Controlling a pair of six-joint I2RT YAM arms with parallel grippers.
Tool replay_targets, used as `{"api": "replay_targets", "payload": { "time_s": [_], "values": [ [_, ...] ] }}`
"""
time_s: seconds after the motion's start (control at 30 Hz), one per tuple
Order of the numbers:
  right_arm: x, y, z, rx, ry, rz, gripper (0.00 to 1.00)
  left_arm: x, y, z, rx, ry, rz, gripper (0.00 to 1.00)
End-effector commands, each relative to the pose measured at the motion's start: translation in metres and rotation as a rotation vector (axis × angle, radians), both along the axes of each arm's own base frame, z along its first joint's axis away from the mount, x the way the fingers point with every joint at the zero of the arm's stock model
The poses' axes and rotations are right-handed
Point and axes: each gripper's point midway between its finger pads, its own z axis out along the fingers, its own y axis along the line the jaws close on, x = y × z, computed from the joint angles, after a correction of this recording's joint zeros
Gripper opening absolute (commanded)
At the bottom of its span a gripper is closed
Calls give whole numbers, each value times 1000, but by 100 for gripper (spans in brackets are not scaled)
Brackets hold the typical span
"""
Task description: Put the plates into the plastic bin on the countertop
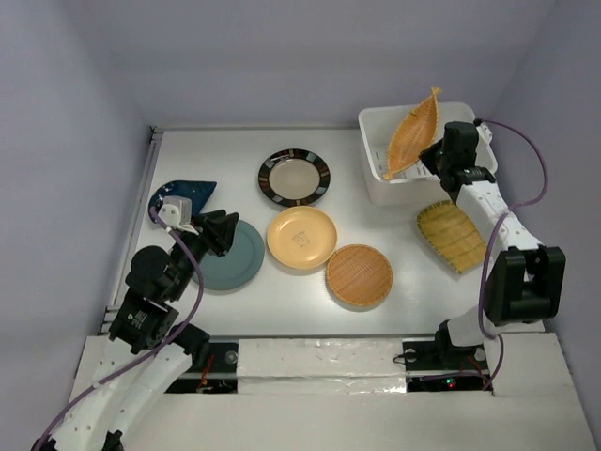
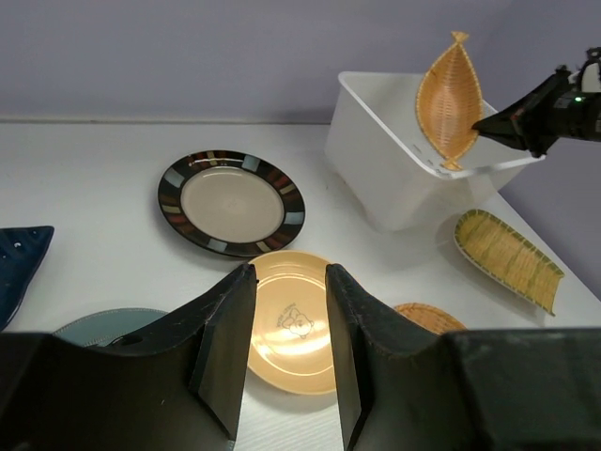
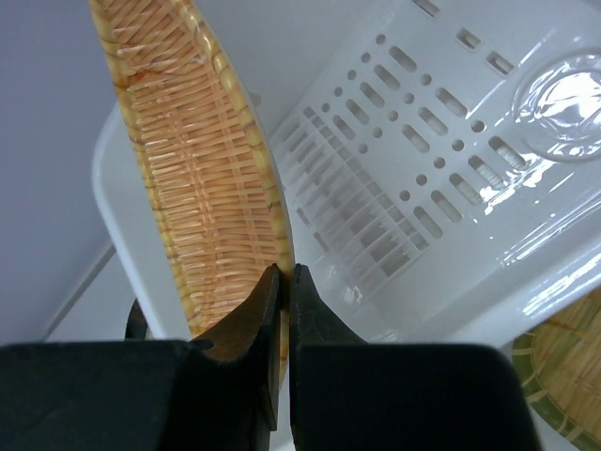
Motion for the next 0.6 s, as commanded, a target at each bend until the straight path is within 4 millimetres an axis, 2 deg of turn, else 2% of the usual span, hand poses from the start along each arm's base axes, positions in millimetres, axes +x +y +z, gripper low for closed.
{"api": "replay_targets", "payload": {
  "time_s": [0.0,0.2,0.23,0.37,0.53,0.57],
  "values": [
    [28,-11,43,95,-161,-95,0,-8,-3,29,-44,-71,-30,33],
    [32,-22,-4,183,-82,-149,0,-11,1,32,-52,-84,-16,34],
    [33,-19,-13,196,-65,-139,0,-12,0,32,-51,-84,-22,34],
    [35,-24,-27,200,-35,-154,1,-12,0,32,-51,-84,-23,35],
    [33,-24,-37,176,-3,-147,17,-12,0,32,-51,-84,-23,35],
    [32,-25,-39,168,3,-144,17,-12,0,32,-51,-84,-21,35]
  ]
}}
